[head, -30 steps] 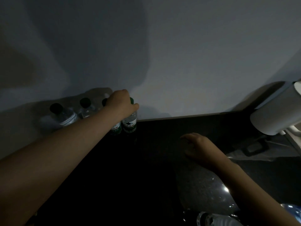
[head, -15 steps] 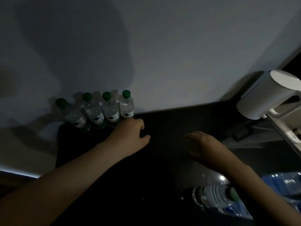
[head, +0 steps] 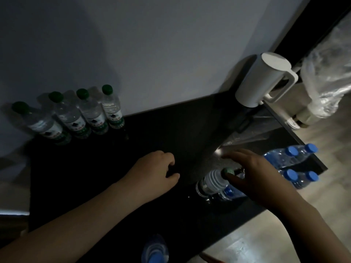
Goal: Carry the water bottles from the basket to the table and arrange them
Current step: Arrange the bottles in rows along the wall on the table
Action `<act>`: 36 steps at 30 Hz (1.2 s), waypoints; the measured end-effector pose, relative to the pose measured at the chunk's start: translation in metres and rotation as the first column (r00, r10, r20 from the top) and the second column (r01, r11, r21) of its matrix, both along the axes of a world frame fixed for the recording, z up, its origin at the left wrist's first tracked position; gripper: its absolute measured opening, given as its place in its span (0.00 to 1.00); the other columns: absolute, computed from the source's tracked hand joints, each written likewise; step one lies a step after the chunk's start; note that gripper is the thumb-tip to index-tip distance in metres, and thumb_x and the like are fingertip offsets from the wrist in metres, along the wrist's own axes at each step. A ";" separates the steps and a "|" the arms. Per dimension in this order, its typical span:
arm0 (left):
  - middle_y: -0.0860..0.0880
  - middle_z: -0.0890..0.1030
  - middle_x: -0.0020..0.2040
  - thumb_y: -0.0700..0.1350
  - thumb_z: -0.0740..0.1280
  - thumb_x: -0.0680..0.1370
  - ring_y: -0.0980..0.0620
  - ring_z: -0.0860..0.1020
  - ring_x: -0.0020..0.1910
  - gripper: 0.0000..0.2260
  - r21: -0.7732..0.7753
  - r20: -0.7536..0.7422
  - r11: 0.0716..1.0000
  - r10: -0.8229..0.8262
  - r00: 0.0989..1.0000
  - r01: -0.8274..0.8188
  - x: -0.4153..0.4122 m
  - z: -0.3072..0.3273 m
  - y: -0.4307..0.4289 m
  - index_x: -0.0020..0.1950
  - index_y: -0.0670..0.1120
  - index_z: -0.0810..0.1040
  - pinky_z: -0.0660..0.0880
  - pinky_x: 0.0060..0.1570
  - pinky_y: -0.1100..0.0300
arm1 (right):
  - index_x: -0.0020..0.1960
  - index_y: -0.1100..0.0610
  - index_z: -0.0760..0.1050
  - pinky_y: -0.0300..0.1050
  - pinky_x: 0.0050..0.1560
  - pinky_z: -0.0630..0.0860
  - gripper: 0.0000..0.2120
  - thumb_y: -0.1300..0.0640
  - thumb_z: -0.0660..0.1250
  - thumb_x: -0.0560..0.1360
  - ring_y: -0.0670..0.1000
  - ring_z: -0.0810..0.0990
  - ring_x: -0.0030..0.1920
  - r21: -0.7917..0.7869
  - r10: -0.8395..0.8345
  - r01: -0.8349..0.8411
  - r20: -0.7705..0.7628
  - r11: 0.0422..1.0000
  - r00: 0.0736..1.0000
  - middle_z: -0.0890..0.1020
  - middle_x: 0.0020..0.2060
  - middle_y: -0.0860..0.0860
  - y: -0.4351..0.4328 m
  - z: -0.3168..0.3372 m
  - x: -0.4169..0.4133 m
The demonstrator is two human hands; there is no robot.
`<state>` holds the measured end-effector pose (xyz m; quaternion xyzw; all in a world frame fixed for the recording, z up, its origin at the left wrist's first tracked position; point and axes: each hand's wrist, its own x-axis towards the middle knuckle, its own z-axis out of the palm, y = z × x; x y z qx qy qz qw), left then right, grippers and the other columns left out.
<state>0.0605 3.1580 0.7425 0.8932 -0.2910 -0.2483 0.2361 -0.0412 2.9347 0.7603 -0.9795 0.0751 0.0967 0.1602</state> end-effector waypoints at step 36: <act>0.55 0.76 0.47 0.53 0.70 0.73 0.58 0.77 0.45 0.12 0.088 -0.145 0.986 0.155 0.977 -0.144 -0.096 -0.014 0.057 0.55 0.53 0.76 0.78 0.51 0.57 | 0.56 0.53 0.75 0.48 0.50 0.79 0.15 0.56 0.71 0.71 0.49 0.76 0.50 0.124 -0.016 0.008 0.065 0.992 0.998 0.74 0.53 0.50 0.029 -0.053 -0.029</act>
